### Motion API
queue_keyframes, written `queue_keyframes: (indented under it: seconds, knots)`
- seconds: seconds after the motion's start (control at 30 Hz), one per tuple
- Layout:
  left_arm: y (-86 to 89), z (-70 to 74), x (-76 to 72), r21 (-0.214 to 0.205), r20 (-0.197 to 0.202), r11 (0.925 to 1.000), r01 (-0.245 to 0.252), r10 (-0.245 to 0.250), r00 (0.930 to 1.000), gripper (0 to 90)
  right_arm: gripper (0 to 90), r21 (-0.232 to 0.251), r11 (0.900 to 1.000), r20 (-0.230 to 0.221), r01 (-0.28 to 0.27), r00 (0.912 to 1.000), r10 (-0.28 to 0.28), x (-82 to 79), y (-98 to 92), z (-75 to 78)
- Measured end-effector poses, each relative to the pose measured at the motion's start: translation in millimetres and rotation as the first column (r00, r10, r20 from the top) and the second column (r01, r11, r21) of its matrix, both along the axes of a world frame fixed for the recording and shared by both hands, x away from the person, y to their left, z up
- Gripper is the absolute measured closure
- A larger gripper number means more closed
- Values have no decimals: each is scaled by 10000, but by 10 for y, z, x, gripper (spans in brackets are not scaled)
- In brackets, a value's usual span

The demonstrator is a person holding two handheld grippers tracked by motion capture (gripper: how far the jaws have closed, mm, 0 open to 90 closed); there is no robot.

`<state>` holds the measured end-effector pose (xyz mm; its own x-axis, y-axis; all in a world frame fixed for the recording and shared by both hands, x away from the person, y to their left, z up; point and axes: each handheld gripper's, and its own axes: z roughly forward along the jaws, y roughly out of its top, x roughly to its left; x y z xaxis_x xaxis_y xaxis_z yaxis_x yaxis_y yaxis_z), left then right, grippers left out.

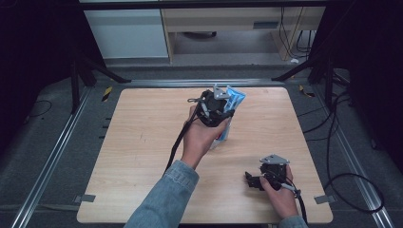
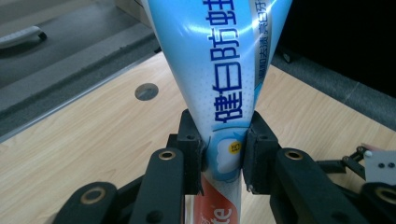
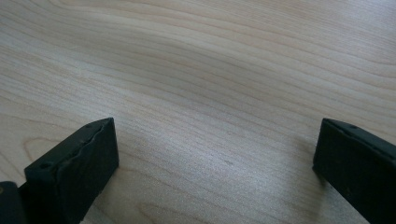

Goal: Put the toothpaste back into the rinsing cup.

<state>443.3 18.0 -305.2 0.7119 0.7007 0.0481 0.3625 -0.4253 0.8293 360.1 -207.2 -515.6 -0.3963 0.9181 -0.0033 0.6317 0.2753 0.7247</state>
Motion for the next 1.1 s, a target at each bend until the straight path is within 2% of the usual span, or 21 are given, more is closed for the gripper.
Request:
queue_keyframes:
  seconds: [0.13,0.2,0.47,0.6,0.93,1.1]
  knots:
    - [30,27,-3,-139,267,9996,-261,265,9993,717,4,21,10000,-13,15,10000,-15,-1,2,0]
    - [45,34,0,-117,320,9995,-292,296,9990,717,4,23,10000,-15,18,10000,-18,-1,2,0]
    - [120,55,42,-539,502,9970,-556,583,9970,717,4,18,10000,-13,15,10000,-15,-1,2,0]
    - [150,52,68,-510,680,9961,-720,754,9948,717,4,9,10000,-11,18,10000,-18,-1,1,0]
    - [237,-27,140,-718,815,9910,-1126,1183,9896,717,4,-66,10000,67,-65,10000,65,4,-5,-1]
    - [260,-50,166,-767,818,9906,-1129,1191,9895,718,4,-51,10000,54,-70,10000,70,4,-4,-1]
